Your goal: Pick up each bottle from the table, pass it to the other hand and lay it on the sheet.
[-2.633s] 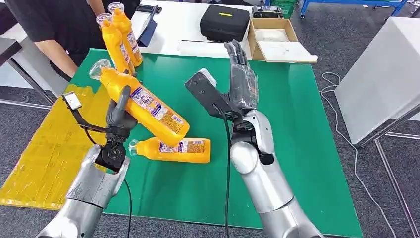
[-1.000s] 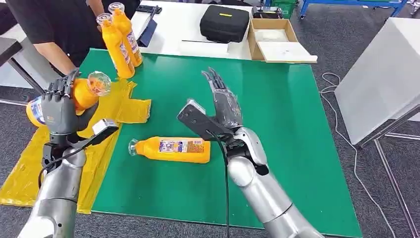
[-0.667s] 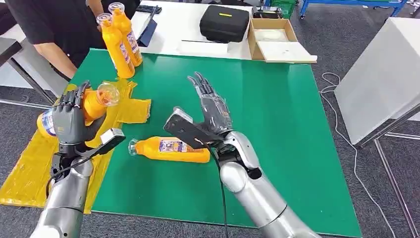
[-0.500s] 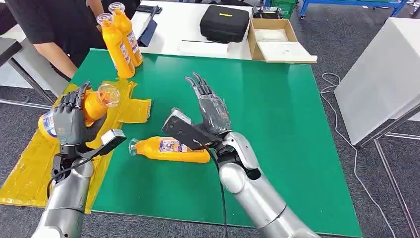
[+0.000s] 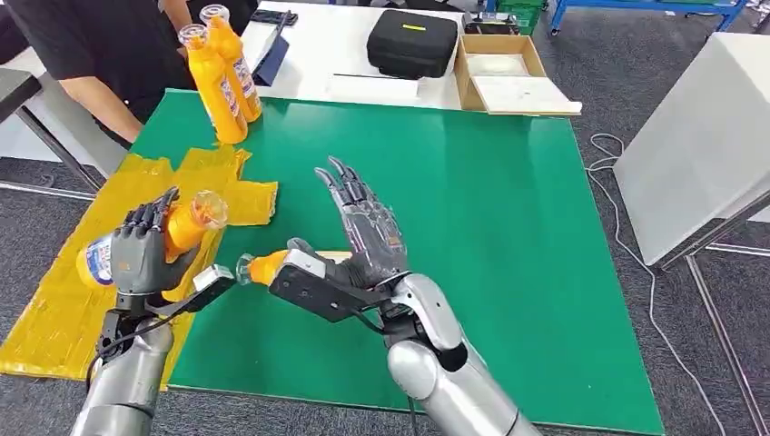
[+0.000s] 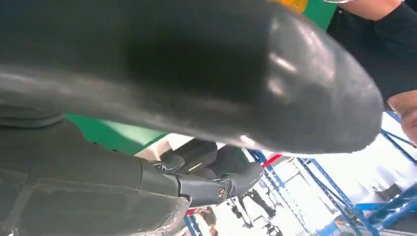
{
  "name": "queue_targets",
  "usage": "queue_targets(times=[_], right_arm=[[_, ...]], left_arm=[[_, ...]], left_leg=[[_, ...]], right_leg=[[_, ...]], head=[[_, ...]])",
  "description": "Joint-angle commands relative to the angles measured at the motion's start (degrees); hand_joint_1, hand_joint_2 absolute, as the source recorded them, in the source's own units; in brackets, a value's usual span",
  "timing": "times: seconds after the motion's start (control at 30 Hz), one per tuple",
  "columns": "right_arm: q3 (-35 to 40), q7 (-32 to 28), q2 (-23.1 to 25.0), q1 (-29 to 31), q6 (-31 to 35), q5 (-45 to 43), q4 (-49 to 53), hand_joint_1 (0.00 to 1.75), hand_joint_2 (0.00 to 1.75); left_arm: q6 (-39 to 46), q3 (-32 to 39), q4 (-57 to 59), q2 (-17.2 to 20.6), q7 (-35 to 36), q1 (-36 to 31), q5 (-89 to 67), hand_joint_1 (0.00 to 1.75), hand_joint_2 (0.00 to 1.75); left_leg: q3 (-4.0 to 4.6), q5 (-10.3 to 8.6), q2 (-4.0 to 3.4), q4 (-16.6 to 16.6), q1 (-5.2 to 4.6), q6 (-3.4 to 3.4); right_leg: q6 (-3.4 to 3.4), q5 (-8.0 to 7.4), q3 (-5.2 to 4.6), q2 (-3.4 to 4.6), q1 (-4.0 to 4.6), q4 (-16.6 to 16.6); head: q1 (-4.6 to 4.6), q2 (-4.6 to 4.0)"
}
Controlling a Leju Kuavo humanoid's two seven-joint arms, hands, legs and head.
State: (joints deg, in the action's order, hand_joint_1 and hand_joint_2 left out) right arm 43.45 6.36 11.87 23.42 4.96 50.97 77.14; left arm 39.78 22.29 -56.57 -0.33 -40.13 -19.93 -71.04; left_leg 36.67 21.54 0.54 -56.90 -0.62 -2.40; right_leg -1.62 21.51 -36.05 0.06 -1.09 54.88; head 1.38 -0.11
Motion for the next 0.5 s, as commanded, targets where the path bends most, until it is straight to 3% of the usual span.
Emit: queue_targets(times=[0.03, 0.5], right_arm=[[2.37, -0.43, -1.32, -1.43, -1.98, 2.95, 3.7, 0.0, 0.0], [3.08, 0.77, -2.44, -3.53, -3.9, 4.27, 8.79, 0.0, 0.0]], left_arm=[[0.22, 7.12, 7.57, -2.9, 0.28, -2.18, -13.69, 1.75, 1.75], [0.22, -2.86, 9.61, -2.66, 8.59, -2.93, -17.43, 1.75, 1.75]], left_leg=[[-0.37, 0.12, 0.0, 0.04, 0.02, 0.2], [-0.3, 0.07, 0.18, 0.0, -0.01, 0.23]], right_leg=[[0.13, 0.14, 0.36, -0.05, 0.02, -0.03], [0.13, 0.13, 0.23, -0.24, 0.03, 0.0]], head=[[0.02, 0.0], [0.02, 0.0]])
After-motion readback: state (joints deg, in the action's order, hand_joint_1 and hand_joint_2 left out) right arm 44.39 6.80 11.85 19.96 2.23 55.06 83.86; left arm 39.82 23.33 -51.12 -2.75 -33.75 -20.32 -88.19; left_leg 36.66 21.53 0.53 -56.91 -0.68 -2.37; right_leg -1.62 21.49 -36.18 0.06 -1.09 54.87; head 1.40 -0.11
